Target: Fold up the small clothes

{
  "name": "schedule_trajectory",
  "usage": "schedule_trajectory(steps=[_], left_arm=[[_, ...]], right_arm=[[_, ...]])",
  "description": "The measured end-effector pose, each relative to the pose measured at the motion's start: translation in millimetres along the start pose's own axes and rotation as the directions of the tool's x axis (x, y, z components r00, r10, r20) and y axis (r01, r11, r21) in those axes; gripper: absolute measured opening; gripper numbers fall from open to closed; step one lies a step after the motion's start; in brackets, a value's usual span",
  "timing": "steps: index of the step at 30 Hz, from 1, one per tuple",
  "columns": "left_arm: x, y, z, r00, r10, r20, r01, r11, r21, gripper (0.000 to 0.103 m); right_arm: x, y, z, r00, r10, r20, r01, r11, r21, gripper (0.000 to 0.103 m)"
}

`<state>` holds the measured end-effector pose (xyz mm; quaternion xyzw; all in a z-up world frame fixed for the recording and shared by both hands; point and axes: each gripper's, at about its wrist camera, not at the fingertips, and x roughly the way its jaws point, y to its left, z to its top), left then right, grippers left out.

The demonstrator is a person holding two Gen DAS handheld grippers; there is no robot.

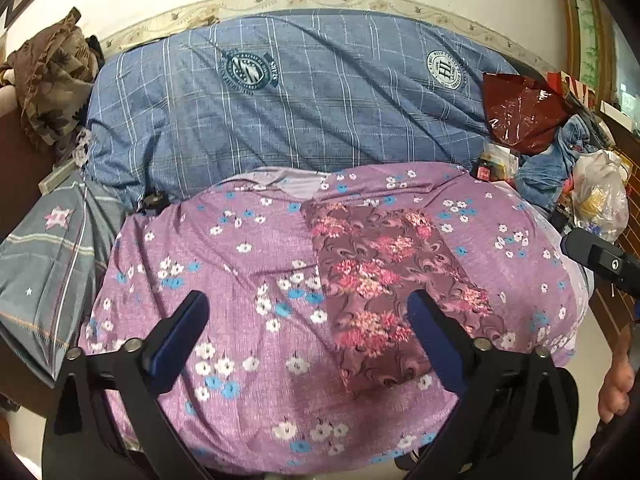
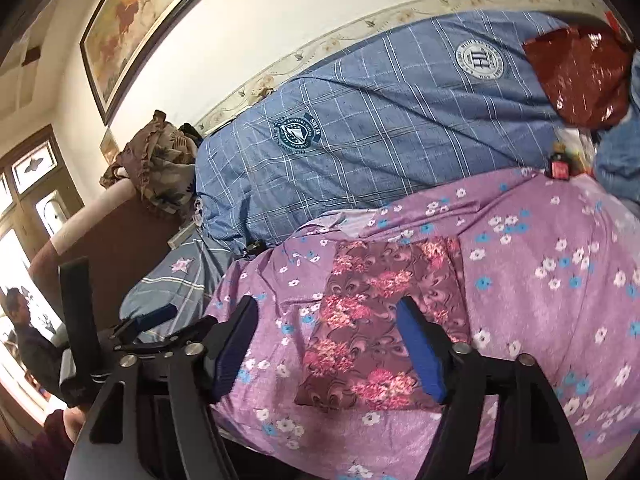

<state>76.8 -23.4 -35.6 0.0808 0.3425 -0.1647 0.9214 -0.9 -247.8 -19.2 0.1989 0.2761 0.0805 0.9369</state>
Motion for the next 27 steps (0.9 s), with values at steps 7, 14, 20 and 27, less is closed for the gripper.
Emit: schedule_trajectory(steps=[7, 14, 20, 27], left_arm=[[70, 5, -1, 0.992, -0.037, -0.120, 0.033, 0.999, -0.029, 0.103], [132, 2, 8, 0.975, -0.145, -0.168, 0.138, 0.989, -0.052, 0.103], [193, -1, 13, 0.902, -0.331, -0.279, 0.313, 0.944, -0.108, 0.103], [230, -1, 5, 0.780, -0.543, -0.312, 0.503, 0.840, -0.204, 0.103]], right_arm=[[52, -56, -8, 0.991, -0.071, -0.117, 0.085, 0.990, 0.115, 0.078], [110, -109, -1, 0.968, -0.038, -0.248, 0.085, 0.980, 0.182, 0.078], [159, -168, 3, 0.938, 0.103, -0.332, 0.019, 0.938, 0.346, 0.079], [194, -189, -9, 0.907, 0.212, -0.365, -0.051, 0.913, 0.405, 0.079]])
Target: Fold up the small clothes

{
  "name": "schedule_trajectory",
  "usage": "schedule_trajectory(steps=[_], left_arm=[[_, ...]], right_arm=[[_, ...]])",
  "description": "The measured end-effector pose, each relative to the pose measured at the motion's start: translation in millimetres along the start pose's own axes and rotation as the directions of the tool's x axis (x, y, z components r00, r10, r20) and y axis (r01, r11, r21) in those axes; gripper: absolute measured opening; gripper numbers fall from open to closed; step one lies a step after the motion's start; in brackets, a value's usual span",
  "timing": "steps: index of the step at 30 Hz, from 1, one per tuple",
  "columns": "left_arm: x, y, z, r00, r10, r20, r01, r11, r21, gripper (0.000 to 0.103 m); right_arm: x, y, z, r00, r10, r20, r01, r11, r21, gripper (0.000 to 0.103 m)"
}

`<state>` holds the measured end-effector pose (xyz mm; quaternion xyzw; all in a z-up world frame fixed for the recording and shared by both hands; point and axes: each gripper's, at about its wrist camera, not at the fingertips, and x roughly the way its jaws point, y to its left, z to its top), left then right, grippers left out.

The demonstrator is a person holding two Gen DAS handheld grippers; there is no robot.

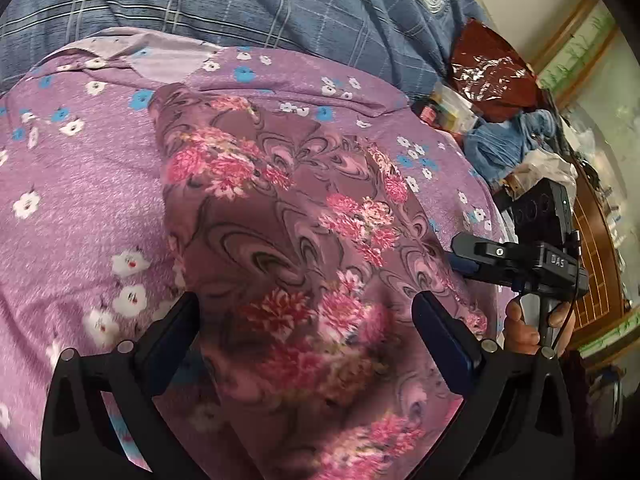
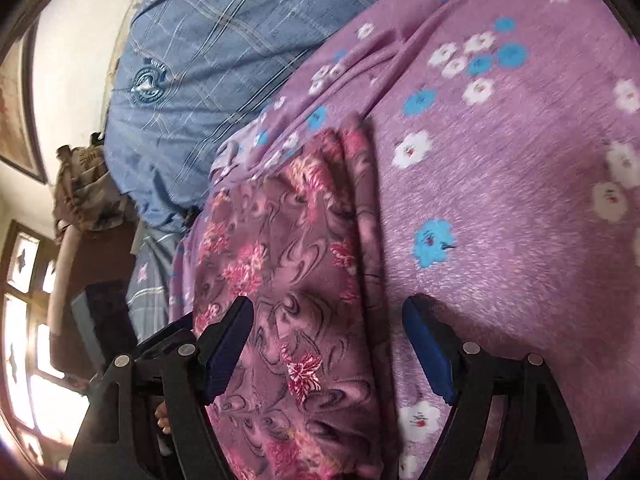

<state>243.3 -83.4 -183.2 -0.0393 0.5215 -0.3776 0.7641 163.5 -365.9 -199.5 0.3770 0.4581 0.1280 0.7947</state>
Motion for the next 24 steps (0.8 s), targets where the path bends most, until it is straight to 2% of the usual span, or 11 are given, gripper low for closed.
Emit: schedule_trajectory(steps=[4, 5, 6, 8, 9, 11, 13, 16, 19, 24], left_arm=[[1, 14, 0, 0.996, -0.084, 0.010, 0.084, 0.995, -0.045, 0.103], [0, 16, 1, 0.995, -0.096, 0.012, 0.097, 0.994, -0.052, 0.103], [-1, 16, 2, 0.995, -0.102, 0.015, 0.103, 0.993, -0.054, 0.101], [-3, 16, 3, 0.996, -0.080, 0.032, 0.081, 0.995, -0.049, 0.087], [-5, 18, 3, 0.997, -0.069, 0.044, 0.071, 0.996, -0.049, 0.082], [-7, 15, 2, 0.998, -0.015, 0.063, 0.016, 1.000, -0.022, 0.059], [-9, 12, 2, 0.997, 0.026, 0.074, -0.027, 1.000, 0.013, 0.043], [-15, 12, 3, 0.996, 0.027, 0.089, -0.029, 0.999, 0.024, 0.030], [-21, 7, 3, 0.993, 0.026, 0.113, -0.031, 0.999, 0.045, 0.028], [-29, 3, 0, 0.989, 0.051, 0.139, -0.060, 0.996, 0.064, 0.028]], right_arm=[[16, 8, -4, 0.999, 0.037, -0.029, -0.038, 0.999, -0.018, 0.076], [19, 13, -5, 0.999, 0.023, -0.032, -0.024, 0.999, -0.042, 0.072], [23, 19, -7, 0.999, 0.004, -0.040, -0.007, 0.998, -0.067, 0.062], [30, 23, -10, 0.998, -0.036, -0.050, 0.032, 0.996, -0.082, 0.045], [31, 27, -12, 0.997, -0.070, -0.036, 0.066, 0.993, -0.101, 0.040], [29, 34, -14, 0.995, -0.097, -0.016, 0.095, 0.987, -0.129, 0.032], [25, 40, -18, 0.992, -0.124, 0.012, 0.125, 0.982, -0.144, 0.028], [17, 54, -23, 0.985, -0.161, 0.062, 0.170, 0.969, -0.178, 0.026], [11, 69, -29, 0.977, -0.185, 0.107, 0.204, 0.956, -0.212, 0.025], [14, 72, -31, 0.966, -0.227, 0.124, 0.249, 0.946, -0.208, 0.025]])
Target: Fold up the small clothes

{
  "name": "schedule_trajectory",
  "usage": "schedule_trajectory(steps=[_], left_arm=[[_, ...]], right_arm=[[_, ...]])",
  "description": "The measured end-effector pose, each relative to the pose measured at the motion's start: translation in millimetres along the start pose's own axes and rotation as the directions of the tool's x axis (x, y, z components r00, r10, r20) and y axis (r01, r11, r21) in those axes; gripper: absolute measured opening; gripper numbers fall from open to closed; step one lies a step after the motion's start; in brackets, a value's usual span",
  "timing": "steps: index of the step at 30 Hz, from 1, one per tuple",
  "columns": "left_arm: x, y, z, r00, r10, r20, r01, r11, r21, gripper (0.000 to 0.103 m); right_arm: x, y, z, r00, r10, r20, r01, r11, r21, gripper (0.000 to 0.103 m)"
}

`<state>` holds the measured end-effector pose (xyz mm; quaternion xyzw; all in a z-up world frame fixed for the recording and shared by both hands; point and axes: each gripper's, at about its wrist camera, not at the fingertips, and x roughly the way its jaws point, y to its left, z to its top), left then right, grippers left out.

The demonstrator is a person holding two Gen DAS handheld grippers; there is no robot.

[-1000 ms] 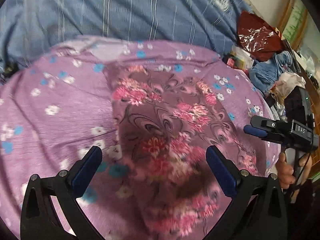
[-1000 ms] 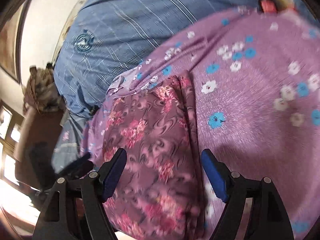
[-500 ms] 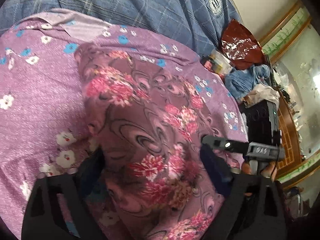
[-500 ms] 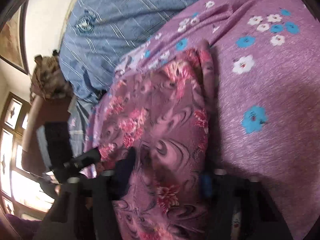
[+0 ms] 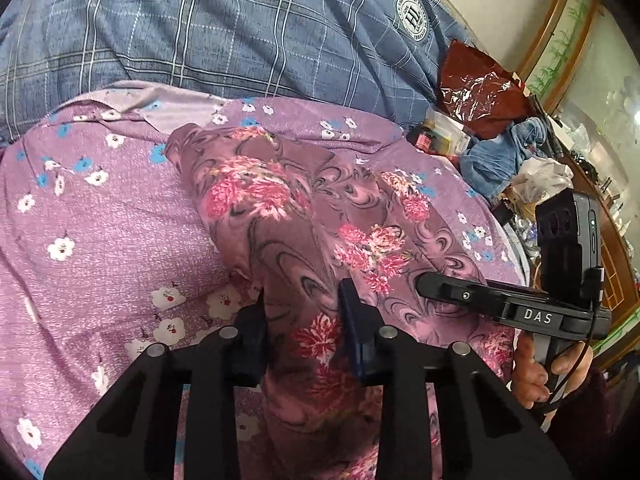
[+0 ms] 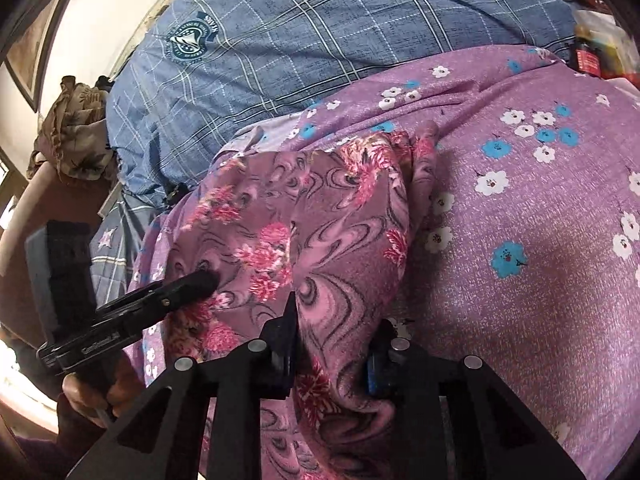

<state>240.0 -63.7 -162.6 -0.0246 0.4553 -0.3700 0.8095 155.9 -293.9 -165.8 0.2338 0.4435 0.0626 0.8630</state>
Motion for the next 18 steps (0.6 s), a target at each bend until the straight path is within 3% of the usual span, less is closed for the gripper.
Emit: schedule_trajectory(steps=[9, 12, 14, 18], left_arm=[[6, -6, -4, 0.989, 0.145, 0.006, -0.145, 0.988, 0.050, 0.035], [11, -9, -5, 0.983, 0.186, 0.009, -0.186, 0.980, 0.072, 0.048], [15, -8, -6, 0.974, 0.225, 0.007, -0.225, 0.972, 0.074, 0.076], [24, 2, -7, 0.975, 0.219, -0.028, -0.218, 0.975, 0.029, 0.083]], right_arm=[[13, 13, 0, 0.995, -0.104, -0.002, 0.103, 0.993, -0.056, 0.029], [16, 23, -2, 0.986, -0.169, 0.008, 0.169, 0.979, -0.112, 0.033], [17, 28, -3, 0.977, -0.214, 0.013, 0.213, 0.968, -0.135, 0.038], [17, 34, -3, 0.956, -0.294, 0.023, 0.294, 0.945, -0.143, 0.048]])
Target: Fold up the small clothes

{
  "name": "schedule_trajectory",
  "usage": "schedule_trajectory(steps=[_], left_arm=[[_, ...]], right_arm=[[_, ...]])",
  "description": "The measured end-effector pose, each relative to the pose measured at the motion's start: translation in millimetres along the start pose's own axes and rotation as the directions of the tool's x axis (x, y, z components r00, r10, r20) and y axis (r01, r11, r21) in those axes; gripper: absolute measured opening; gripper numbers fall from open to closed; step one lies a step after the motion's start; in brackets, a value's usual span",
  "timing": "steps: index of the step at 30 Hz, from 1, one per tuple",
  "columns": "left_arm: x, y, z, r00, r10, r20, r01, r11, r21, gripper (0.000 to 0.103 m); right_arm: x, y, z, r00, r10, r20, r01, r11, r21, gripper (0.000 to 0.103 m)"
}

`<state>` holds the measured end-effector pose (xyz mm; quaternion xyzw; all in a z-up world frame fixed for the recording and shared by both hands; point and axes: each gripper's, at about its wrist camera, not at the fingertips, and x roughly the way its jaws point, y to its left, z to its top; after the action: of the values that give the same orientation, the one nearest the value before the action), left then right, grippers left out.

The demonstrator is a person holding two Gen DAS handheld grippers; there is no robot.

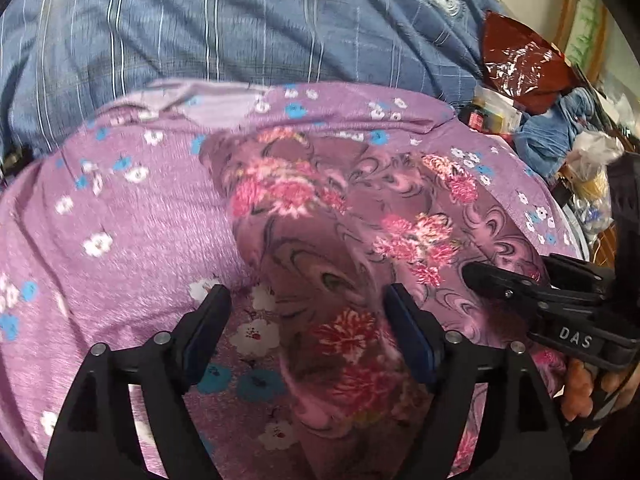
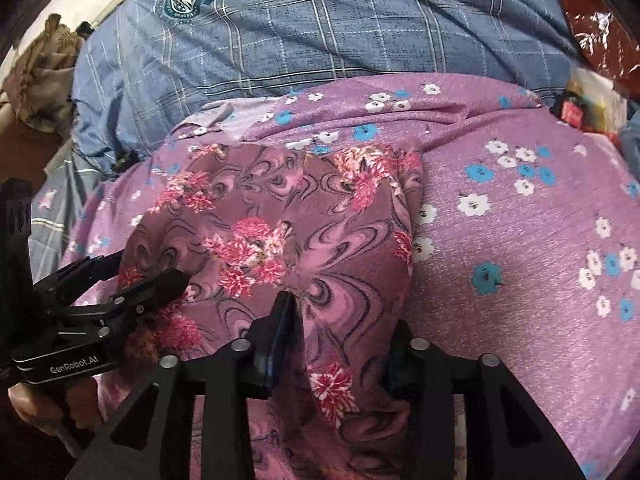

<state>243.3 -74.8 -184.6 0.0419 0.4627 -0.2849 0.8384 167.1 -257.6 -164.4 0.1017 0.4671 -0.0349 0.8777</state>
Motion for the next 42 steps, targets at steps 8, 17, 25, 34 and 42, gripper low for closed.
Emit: schedule_trajectory(steps=[8, 17, 25, 34, 42], left_arm=[[8, 12, -1, 0.998, -0.063, -0.017, 0.062, 0.994, -0.086, 0.084], [10, 11, 0, 0.998, -0.065, -0.012, 0.064, 0.994, -0.083, 0.085], [13, 11, 2, 0.998, -0.068, -0.014, 0.066, 0.994, -0.082, 0.085], [14, 11, 2, 0.998, -0.067, -0.014, 0.066, 0.995, -0.080, 0.085], [14, 10, 1, 0.998, -0.067, -0.013, 0.066, 0.995, -0.079, 0.085]], right_arm=[[-10, 4, -2, 0.980, -0.190, 0.052, 0.193, 0.978, -0.077, 0.068], [-27, -6, 1, 0.953, -0.286, 0.105, 0.293, 0.953, -0.070, 0.069], [-29, -6, 3, 0.951, -0.289, 0.112, 0.297, 0.953, -0.062, 0.069], [-28, -7, 4, 0.949, -0.293, 0.114, 0.301, 0.952, -0.059, 0.069], [-31, -6, 4, 0.945, -0.302, 0.124, 0.311, 0.949, -0.056, 0.069]])
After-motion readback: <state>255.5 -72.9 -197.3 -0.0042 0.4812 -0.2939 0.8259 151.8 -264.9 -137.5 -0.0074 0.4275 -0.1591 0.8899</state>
